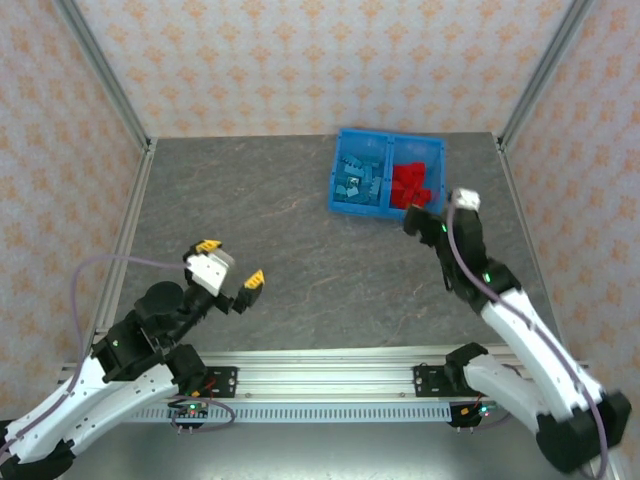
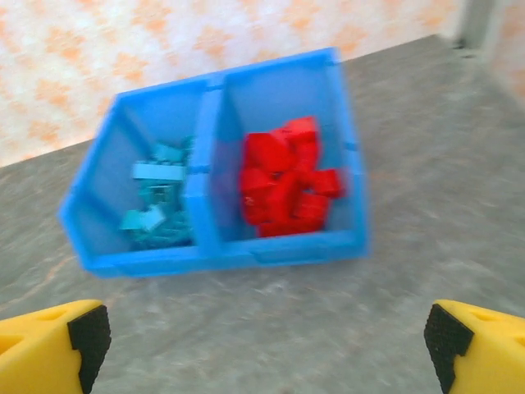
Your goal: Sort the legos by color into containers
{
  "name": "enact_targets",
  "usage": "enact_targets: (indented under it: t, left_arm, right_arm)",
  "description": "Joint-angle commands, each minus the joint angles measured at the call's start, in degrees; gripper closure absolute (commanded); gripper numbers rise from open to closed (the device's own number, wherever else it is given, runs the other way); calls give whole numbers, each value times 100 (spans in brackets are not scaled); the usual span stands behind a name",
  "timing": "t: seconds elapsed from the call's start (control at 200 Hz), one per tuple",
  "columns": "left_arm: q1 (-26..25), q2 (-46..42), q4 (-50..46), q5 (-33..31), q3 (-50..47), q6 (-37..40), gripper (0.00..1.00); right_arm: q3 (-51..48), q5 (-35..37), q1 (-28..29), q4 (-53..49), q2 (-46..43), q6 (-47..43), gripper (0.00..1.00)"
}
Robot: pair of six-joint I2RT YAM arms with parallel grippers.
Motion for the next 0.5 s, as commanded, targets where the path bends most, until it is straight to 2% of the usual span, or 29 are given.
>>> enact_targets:
  t: [0.0, 0.105, 0.175, 0.23, 0.31, 0.34, 0.41, 0.495]
  left_arm:
    - [40, 468, -300, -1428, -72, -1874, 0]
    - [50, 785, -75, -2654, -598, -2343, 0]
    - [79, 863, 355, -3650, -1024, -2338, 0]
    - [243, 914, 759, -4112, -1337, -2233, 0]
    - [874, 1054, 1330, -3939, -1626, -2070, 0]
    - [1146, 1131, 1354, -3634, -1601, -2136, 0]
    - [1745, 1433, 2196, -3076, -1754, -1732, 0]
    - [2379, 1937, 2957, -2613, -1765, -1473, 0]
  right_arm:
    - [-1049, 1775, -15, 515, -908, -29, 1]
    - [-1932, 2638, -35, 1552, -1306, -349, 1]
    - [-2543, 3019, -86, 2760, -1166, -777, 1]
    - [-2853, 3034, -205, 3527, -878, -982, 1]
    - [-2856, 2833, -613, 3880, -171, -805, 1]
    - [-2794, 2694, -827, 3970, 294, -631, 1]
    - [-2588, 2285, -1273, 4419, 1347, -379, 1]
    - [-2195, 2076, -1415, 5212, 2377, -474, 1]
